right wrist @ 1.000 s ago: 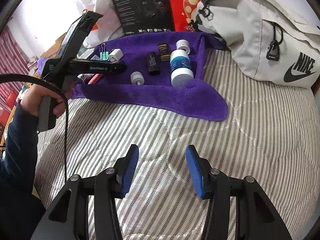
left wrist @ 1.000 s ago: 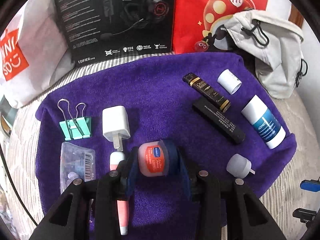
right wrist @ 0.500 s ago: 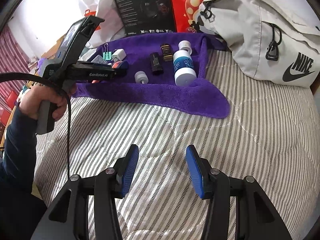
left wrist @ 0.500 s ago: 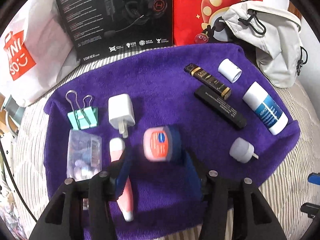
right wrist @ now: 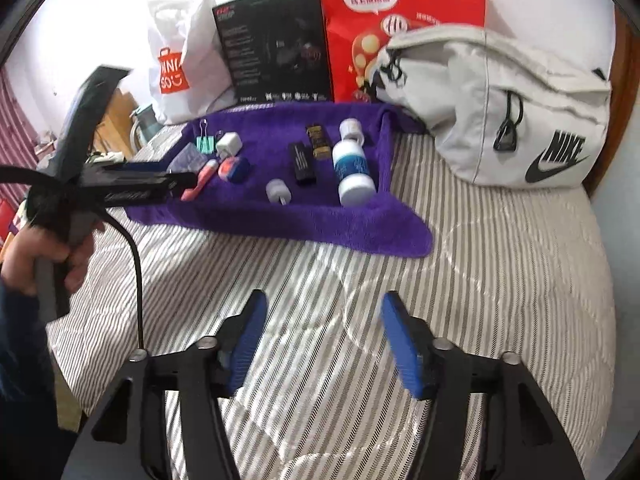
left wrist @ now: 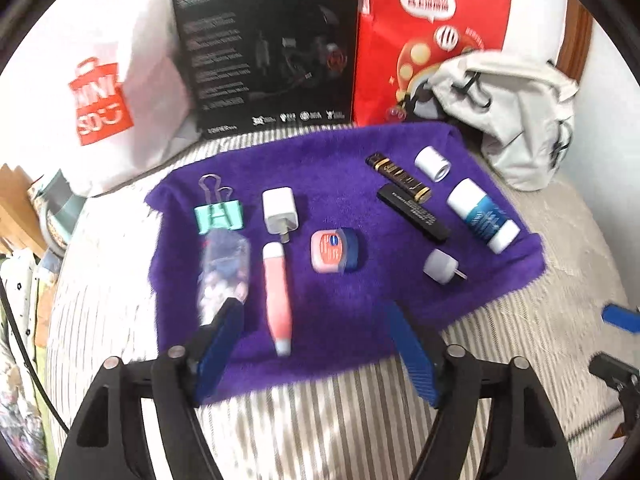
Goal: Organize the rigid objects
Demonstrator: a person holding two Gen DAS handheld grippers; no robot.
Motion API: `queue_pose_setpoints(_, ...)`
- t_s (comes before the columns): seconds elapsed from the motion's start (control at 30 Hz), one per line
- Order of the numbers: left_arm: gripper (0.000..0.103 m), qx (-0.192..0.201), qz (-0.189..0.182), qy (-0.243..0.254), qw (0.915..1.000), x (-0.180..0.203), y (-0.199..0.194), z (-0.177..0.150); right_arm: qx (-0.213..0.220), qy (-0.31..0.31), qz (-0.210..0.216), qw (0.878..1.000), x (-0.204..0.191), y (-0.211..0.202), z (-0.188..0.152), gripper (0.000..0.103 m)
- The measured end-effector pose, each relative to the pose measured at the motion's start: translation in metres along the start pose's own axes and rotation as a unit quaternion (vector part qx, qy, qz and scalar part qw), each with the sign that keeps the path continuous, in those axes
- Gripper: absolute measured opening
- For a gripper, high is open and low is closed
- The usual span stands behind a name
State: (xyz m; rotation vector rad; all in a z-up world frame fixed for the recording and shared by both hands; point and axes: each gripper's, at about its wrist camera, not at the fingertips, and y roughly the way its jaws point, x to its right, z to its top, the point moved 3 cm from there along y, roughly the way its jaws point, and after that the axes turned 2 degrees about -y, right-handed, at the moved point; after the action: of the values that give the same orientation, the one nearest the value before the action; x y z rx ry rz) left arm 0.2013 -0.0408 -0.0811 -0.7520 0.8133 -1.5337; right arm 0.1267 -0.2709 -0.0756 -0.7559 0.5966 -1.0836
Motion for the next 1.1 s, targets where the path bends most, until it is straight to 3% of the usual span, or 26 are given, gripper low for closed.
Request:
queue_pose_setpoints(0.07, 0.088, 0.015, -0.009, -0.012, 0.9998, -0.005, -0.018, -0.009, 0.005, 0.001, -0.008, 1.0, -0.005, -0.004, 0.005, 0.082)
queue_pose_setpoints(0.13, 0.093, 0.035, -0.023, -0.031, 0.9986, -0.011, -0.035, -0.017, 0.006, 0.005, -0.018, 1.0, -0.009, -0.005, 0.007, 0.102)
queue_pose_setpoints(0.17, 0.1, 0.047, -0.035, -0.047, 0.9972, -0.015, -0.046, -0.021, 0.005, 0.008, -0.029, 1.0, -0.012, -0.006, 0.008, 0.103)
queue_pose_setpoints(0.23, 0.103, 0.062, -0.038, -0.065, 0.9952, -0.021, -0.063, -0.029, 0.005, 0.015, -0.044, 0.999, -0.016, -0.007, 0.007, 0.103)
queue_pose_setpoints(0.5, 0.103, 0.058, 0.017, -0.065, 0.996, -0.027, -0.092, -0.069, 0.005, 0.038, -0.079, 0.996, -0.035, -0.019, -0.01, 0.103)
queue_pose_setpoints(0.8, 0.103, 0.05, 0.016, -0.075, 0.9958, -0.024, -0.116, -0.113, 0.022, 0.043, -0.123, 0.991, -0.054, -0.064, -0.036, 0.103)
queue_pose_setpoints(1.1, 0.103, 0.06, 0.034, -0.065, 0.9955, -0.021, -0.143, -0.128, 0.033, 0.045, -0.127, 0.99, -0.059, -0.089, -0.052, 0.103)
